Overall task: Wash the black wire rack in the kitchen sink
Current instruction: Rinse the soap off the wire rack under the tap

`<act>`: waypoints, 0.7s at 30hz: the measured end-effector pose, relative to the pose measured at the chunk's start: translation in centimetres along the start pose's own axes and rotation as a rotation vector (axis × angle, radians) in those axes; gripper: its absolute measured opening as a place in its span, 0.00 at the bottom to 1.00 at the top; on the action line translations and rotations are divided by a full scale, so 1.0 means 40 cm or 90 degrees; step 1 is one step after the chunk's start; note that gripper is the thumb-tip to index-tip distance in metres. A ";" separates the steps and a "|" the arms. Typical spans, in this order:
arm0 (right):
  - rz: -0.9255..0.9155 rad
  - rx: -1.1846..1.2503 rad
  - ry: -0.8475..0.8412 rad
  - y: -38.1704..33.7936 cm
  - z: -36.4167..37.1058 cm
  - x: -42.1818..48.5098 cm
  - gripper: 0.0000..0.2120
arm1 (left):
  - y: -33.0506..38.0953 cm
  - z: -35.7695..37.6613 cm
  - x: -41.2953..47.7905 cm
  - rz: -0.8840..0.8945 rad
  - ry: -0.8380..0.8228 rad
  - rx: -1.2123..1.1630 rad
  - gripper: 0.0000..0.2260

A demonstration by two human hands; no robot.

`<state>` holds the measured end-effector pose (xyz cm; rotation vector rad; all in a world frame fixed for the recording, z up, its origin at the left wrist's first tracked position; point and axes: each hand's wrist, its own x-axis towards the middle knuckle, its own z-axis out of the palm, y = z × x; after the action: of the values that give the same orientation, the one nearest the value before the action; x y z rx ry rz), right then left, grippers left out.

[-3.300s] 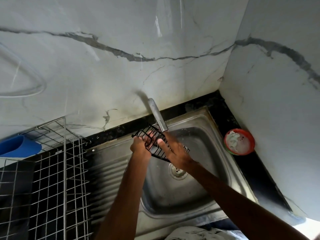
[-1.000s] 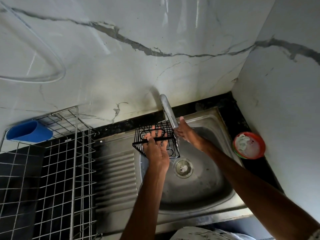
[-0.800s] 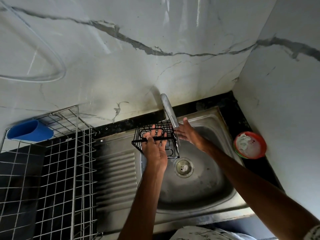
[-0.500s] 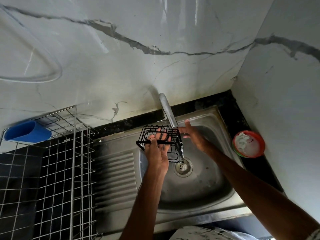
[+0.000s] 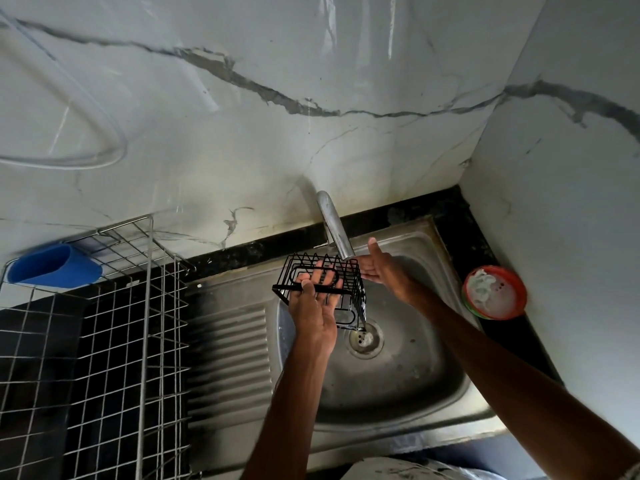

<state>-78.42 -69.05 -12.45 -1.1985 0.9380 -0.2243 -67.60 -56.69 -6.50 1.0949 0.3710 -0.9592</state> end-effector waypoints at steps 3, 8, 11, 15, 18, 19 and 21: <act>-0.009 0.000 -0.011 0.006 0.004 0.003 0.37 | 0.005 -0.009 -0.002 0.004 0.004 -0.005 0.14; -0.024 -0.004 -0.025 0.006 -0.003 0.005 0.36 | 0.010 -0.010 0.001 0.004 0.004 -0.008 0.17; -0.031 -0.004 -0.019 0.008 -0.009 0.008 0.36 | 0.012 -0.009 0.003 0.004 -0.005 -0.006 0.18; -0.038 -0.012 -0.032 0.013 -0.012 0.007 0.38 | 0.014 -0.011 0.010 0.000 -0.010 0.001 0.19; -0.027 -0.021 -0.053 0.032 -0.014 -0.003 0.39 | 0.013 -0.018 0.012 -0.003 -0.005 0.006 0.18; -0.024 -0.026 -0.061 0.043 -0.016 -0.006 0.39 | 0.014 -0.022 0.012 -0.005 0.000 0.007 0.18; -0.011 -0.032 -0.085 0.067 -0.016 -0.015 0.39 | 0.018 -0.033 0.013 -0.007 0.011 0.014 0.17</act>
<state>-80.08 -68.10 -14.49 -1.2520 0.8210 -0.1328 -66.48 -55.68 -7.05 1.1235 0.3824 -0.9666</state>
